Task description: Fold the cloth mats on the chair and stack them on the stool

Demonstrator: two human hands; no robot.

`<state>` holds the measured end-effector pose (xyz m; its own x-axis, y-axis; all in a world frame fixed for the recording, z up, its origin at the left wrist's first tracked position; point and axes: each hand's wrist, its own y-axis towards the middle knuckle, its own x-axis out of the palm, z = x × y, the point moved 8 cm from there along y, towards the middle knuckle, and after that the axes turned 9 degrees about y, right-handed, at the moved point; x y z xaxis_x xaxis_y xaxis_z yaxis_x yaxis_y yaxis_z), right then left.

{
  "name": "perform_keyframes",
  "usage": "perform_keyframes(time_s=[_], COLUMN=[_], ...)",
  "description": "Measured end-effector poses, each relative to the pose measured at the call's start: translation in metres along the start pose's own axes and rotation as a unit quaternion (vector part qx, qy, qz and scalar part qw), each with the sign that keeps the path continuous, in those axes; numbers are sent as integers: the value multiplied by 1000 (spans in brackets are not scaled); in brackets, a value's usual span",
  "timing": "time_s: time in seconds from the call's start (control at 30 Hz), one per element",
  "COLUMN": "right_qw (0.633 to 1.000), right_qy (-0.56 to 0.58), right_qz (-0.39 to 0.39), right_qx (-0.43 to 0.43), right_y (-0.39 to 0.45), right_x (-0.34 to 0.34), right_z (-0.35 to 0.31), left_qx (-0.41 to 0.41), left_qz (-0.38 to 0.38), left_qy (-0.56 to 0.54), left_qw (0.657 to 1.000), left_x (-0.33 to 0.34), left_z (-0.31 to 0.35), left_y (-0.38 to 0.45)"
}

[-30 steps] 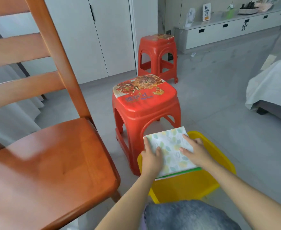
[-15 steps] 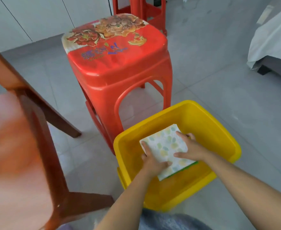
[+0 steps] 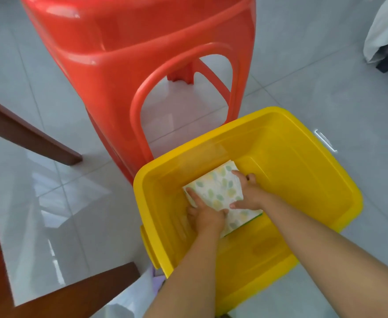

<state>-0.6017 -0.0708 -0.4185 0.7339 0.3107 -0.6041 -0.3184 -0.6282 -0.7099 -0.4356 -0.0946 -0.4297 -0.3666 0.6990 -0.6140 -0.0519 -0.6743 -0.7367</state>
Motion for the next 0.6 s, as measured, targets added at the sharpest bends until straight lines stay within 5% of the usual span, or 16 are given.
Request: perform_keyframes(time_s=[0.37,0.6], right_qw=[988,990], right_qy=[-149,-93], right_qz=[41,103], right_qx=[22,-17], right_y=[-1,-36], right_x=[-2,-33], right_z=[-3,-31], left_qx=[-3,20], left_qz=[3,-1], left_qy=[68,-12], left_qw=[998,1000], left_x=[-6,-42], left_z=[2,17], left_y=[-2,-26])
